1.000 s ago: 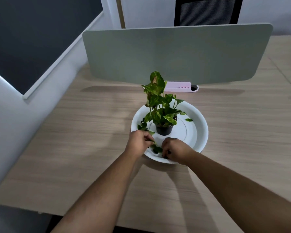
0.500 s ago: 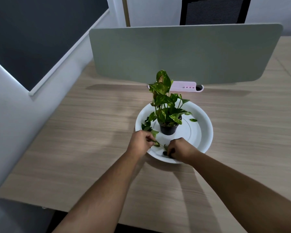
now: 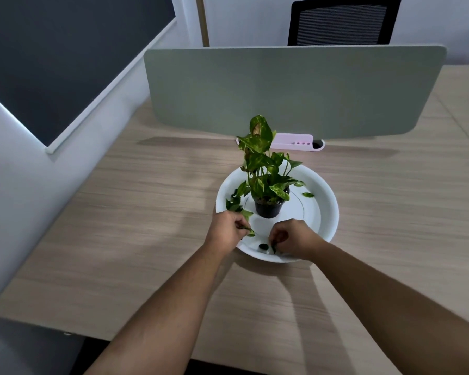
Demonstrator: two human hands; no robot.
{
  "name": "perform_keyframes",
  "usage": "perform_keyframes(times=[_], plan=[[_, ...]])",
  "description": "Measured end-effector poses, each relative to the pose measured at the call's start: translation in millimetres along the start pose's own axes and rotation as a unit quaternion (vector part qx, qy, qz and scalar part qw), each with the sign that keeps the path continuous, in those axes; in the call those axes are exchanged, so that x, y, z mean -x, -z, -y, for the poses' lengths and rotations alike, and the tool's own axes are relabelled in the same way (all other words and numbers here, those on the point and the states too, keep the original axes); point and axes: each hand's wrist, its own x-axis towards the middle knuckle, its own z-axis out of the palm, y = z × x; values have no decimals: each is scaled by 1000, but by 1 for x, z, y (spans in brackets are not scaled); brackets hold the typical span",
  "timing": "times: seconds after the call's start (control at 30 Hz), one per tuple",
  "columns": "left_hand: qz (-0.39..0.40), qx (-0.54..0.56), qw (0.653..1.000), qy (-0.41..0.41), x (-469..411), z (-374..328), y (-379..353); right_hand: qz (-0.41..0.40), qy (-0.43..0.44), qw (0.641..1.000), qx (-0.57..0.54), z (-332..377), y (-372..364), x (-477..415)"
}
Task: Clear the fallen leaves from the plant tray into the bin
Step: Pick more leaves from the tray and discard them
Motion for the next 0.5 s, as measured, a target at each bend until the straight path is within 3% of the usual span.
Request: perform_keyframes(times=[0.13,0.33,0.5], plan=[[-1,0,1000,-1,2,1,0,25,73,991,107,9,-8,-7],[-13,5,1000,6,4,6,5,33,142,976,161,10,-14,-12],[-23,16,999,16,5,8,7,43,114,979,165,9,-15,-12]])
